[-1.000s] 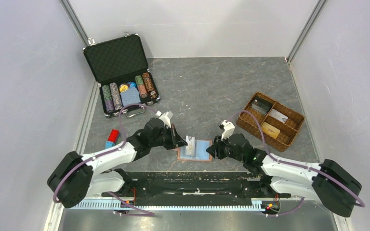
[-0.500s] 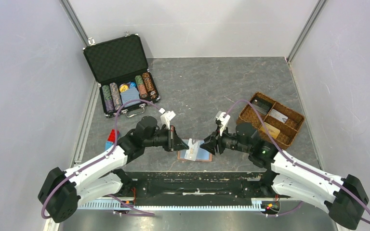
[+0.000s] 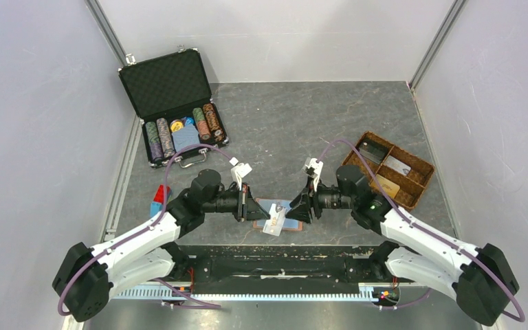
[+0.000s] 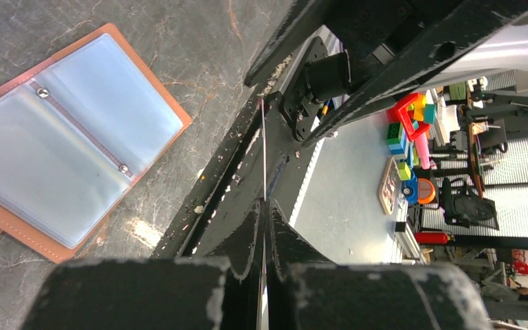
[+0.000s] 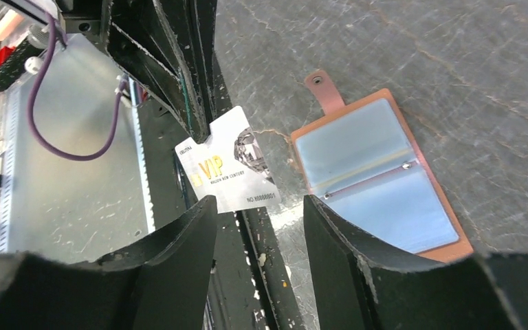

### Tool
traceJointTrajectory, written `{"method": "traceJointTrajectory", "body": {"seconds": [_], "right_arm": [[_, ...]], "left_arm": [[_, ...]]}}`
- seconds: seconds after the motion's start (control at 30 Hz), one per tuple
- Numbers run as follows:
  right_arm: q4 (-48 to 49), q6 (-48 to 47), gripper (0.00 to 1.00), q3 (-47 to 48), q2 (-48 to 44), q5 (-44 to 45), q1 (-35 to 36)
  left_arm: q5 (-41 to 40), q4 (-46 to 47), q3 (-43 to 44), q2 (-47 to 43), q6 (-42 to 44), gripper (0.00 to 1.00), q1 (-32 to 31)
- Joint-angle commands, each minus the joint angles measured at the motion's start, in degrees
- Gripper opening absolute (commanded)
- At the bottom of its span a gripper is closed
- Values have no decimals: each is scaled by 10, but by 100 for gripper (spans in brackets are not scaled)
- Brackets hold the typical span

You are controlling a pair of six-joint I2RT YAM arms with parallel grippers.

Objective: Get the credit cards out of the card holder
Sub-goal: Place the credit card in the storage box.

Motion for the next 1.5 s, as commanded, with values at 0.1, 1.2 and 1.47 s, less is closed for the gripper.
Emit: {"method": "traceJointTrajectory", "body": {"seconds": [0.1,1.2,1.47], "right_arm": [[48,0,52,36,59,-96,-11],[84,74,0,3,18,-49,-130],[-36,55,0,37,-41,78,-260]], "left_arm": [[39,44,1,5,24,2,1],[-118,-263,182,31,132,100,2],[-271,-336,227,27,143,100,2]]}}
